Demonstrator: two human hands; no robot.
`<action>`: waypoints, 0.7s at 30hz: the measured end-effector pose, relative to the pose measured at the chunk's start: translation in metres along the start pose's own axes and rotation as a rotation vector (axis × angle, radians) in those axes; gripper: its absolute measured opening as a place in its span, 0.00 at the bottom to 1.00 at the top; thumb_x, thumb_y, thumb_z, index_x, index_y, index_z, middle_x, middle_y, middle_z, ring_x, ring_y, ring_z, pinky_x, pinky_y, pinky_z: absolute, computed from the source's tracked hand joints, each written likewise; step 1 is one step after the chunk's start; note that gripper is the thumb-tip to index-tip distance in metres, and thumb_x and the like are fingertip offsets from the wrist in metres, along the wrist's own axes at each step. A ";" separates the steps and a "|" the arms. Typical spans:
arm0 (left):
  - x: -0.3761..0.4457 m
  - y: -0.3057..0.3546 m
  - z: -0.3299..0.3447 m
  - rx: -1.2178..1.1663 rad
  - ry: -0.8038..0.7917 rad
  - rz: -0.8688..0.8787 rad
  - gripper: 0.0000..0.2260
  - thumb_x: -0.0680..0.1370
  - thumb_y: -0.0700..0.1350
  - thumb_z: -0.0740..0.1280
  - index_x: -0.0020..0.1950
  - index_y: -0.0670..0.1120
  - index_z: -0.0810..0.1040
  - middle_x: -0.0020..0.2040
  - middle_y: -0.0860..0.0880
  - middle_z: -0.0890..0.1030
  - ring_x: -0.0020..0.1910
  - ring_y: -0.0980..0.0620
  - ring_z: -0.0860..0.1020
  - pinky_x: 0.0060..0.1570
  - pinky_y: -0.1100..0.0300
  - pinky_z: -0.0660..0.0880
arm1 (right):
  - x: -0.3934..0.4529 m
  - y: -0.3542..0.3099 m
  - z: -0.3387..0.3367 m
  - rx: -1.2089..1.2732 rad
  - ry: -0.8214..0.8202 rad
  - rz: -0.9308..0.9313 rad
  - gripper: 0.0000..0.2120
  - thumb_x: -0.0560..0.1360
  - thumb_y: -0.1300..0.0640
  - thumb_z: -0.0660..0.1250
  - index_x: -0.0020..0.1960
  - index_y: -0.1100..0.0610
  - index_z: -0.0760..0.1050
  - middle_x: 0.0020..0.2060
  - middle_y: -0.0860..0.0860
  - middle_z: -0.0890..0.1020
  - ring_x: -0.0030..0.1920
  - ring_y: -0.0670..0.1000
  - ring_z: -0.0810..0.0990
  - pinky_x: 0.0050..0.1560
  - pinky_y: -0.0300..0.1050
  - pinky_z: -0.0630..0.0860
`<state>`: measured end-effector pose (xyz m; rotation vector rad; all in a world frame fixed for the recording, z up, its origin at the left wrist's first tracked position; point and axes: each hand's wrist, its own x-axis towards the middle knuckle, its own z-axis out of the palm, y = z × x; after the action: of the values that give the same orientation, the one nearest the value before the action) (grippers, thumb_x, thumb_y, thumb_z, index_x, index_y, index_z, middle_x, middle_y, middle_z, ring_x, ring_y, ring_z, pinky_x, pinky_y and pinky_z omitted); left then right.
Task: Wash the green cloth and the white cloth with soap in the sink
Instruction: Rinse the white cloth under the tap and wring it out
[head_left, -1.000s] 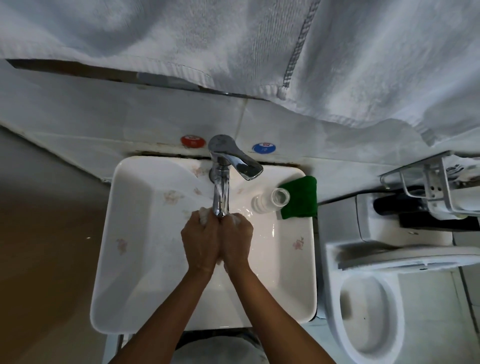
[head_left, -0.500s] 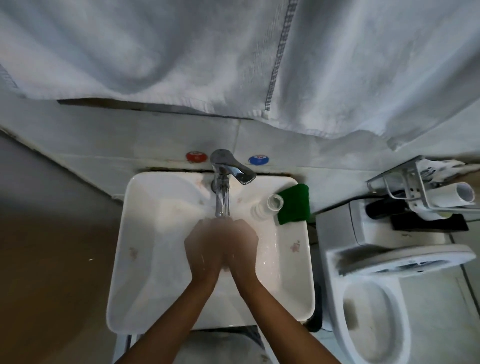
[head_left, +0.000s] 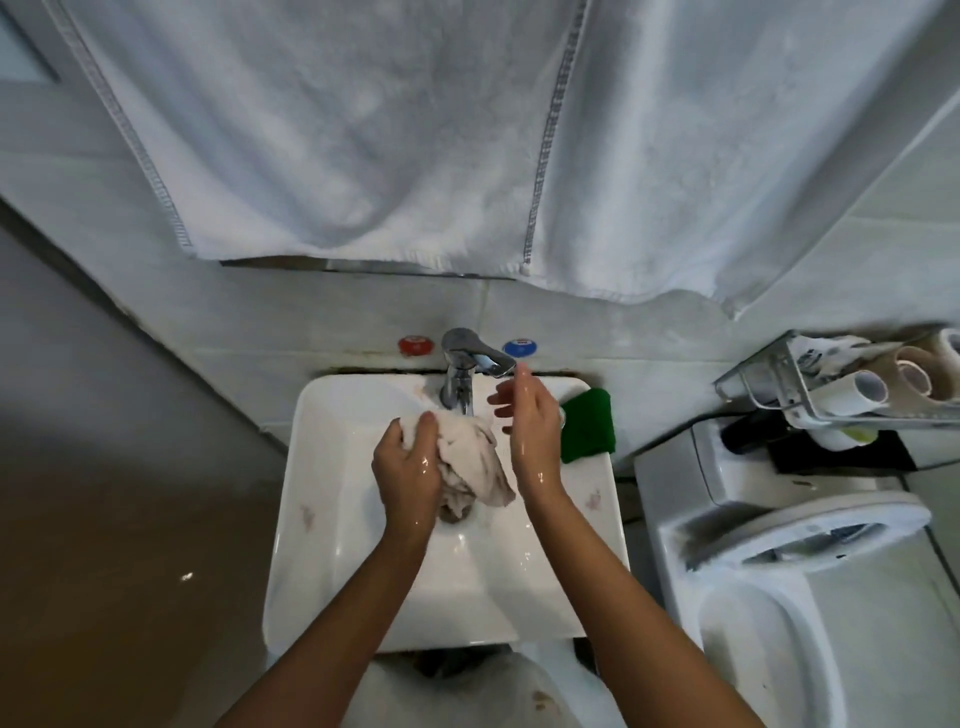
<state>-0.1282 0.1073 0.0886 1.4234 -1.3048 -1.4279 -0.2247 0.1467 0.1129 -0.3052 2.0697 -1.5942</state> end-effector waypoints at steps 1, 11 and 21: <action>0.001 0.003 -0.001 -0.013 -0.001 -0.004 0.14 0.78 0.45 0.65 0.34 0.46 0.69 0.32 0.50 0.73 0.34 0.53 0.72 0.36 0.60 0.70 | 0.006 -0.009 -0.001 0.013 0.001 -0.008 0.15 0.81 0.46 0.58 0.41 0.49 0.76 0.39 0.49 0.83 0.42 0.49 0.80 0.47 0.48 0.75; -0.002 0.014 -0.009 -0.060 -0.026 -0.034 0.10 0.79 0.47 0.64 0.38 0.46 0.73 0.39 0.48 0.80 0.40 0.51 0.78 0.40 0.60 0.75 | -0.002 0.010 -0.008 0.049 -0.105 0.326 0.23 0.80 0.41 0.56 0.50 0.60 0.76 0.40 0.54 0.82 0.39 0.51 0.80 0.42 0.44 0.76; -0.013 0.023 -0.015 0.088 -0.085 -0.061 0.15 0.80 0.48 0.61 0.66 0.48 0.67 0.59 0.51 0.72 0.53 0.53 0.73 0.46 0.68 0.73 | -0.065 0.015 0.010 0.084 -0.281 0.031 0.17 0.78 0.44 0.63 0.65 0.36 0.65 0.61 0.35 0.72 0.60 0.39 0.73 0.61 0.37 0.73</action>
<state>-0.1156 0.1126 0.1154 1.4855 -1.4039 -1.5021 -0.1630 0.1731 0.1136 -0.4386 1.7822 -1.5194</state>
